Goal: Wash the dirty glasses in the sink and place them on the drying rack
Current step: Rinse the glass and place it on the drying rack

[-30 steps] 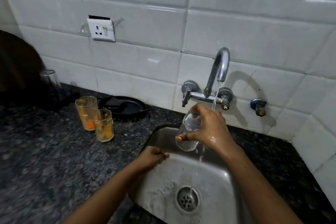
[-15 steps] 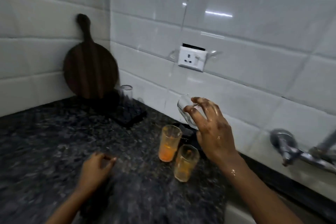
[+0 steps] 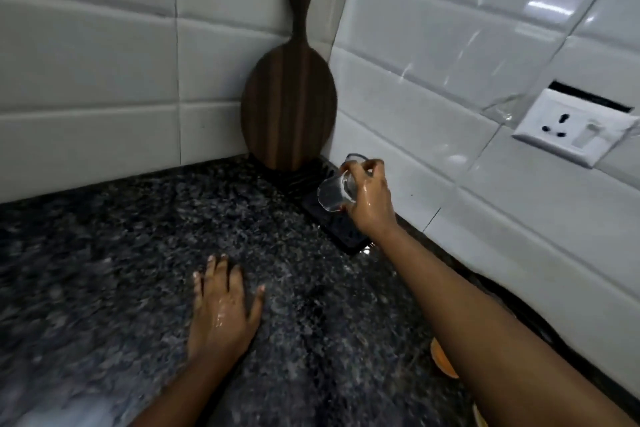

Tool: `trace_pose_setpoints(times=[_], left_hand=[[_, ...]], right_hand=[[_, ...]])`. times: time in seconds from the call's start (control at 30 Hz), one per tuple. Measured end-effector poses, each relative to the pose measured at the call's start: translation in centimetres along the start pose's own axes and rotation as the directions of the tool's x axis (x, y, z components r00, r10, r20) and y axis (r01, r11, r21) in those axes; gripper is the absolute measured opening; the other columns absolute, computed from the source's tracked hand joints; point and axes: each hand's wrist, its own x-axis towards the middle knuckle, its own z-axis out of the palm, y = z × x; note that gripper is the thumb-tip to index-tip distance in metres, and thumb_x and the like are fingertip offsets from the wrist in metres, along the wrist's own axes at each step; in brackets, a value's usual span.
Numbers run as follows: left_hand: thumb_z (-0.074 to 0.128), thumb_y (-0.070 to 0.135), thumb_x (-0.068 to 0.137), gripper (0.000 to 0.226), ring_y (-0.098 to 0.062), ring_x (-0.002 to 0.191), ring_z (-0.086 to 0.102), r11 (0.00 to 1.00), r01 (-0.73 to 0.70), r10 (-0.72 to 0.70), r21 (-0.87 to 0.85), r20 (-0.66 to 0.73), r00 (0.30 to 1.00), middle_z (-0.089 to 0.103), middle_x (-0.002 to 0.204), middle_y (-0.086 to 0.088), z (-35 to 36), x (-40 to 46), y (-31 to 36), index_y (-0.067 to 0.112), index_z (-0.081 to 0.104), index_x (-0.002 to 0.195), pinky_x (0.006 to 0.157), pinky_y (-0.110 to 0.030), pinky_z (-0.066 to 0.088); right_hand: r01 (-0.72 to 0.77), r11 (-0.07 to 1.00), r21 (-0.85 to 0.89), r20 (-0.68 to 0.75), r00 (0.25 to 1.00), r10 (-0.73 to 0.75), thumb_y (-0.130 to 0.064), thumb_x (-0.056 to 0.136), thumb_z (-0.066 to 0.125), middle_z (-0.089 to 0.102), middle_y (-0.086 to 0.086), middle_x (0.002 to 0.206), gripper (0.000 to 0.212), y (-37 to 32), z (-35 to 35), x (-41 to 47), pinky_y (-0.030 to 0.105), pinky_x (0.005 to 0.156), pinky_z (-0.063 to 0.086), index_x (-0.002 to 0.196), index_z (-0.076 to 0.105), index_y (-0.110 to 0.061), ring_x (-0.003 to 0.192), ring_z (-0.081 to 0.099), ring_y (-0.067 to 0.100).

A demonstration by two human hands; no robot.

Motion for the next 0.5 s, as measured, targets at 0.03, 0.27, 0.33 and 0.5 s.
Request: trace_pose_setpoints(times=[0.03, 0.27, 0.33, 0.5], left_hand=[[0.014, 0.061, 0.088, 0.079, -0.026, 0.146, 0.004, 1.000, -0.003, 0.003, -0.001, -0.006, 1.000, 0.024, 0.154, -0.014, 0.0, 0.0, 0.0, 0.006, 0.036, 0.140, 0.117, -0.040, -0.004], [0.024, 0.057, 0.091, 0.069, -0.031, 0.143, 0.020, 0.999, -0.019, 0.020, 0.047, -0.019, 1.000, 0.041, 0.143, -0.018, 0.9, 0.2, -0.3, 0.004, 0.050, 0.125, 0.116, -0.047, 0.011], [0.025, 0.056, 0.090, 0.067, -0.032, 0.142, 0.023, 0.998, -0.018, 0.020, 0.062, -0.024, 1.000, 0.044, 0.141, -0.019, 1.1, 0.2, -0.4, 0.003, 0.051, 0.122, 0.116, -0.049, 0.015], [0.026, 0.054, 0.091, 0.064, -0.032, 0.142, 0.024, 0.996, 0.000, 0.002, 0.086, -0.021, 1.000, 0.044, 0.141, -0.018, 1.1, 0.2, -0.3, 0.005, 0.052, 0.123, 0.115, -0.046, 0.011]], right_hand=[[-0.033, 0.999, 0.003, 0.024, 0.999, 0.033, -0.001, 0.070, 0.071, 0.035, 0.018, 0.126, 0.060, 0.1, 1.0, 1.0, 0.039, 0.096, 0.045, 0.125, 0.050, -0.016, 0.109, 0.050, 0.038], [-0.080, 0.995, -0.064, 0.134, 0.987, 0.088, -0.010, 0.069, 0.078, 0.039, 0.022, 0.130, 0.075, 0.9, 4.6, 5.6, 0.034, 0.099, 0.039, 0.136, 0.045, -0.018, 0.114, 0.049, 0.038], [-0.114, 0.992, -0.047, 0.146, 0.982, 0.120, -0.012, 0.072, 0.077, 0.042, 0.023, 0.131, 0.075, 1.0, 5.2, 6.4, 0.033, 0.100, 0.038, 0.138, 0.043, -0.017, 0.116, 0.049, 0.038], [-0.189, 0.982, -0.028, 0.028, 0.982, 0.189, -0.009, 0.081, 0.064, 0.058, 0.021, 0.122, 0.040, 0.9, 5.7, 6.9, 0.030, 0.089, 0.041, 0.120, 0.059, -0.006, 0.110, 0.056, 0.033]])
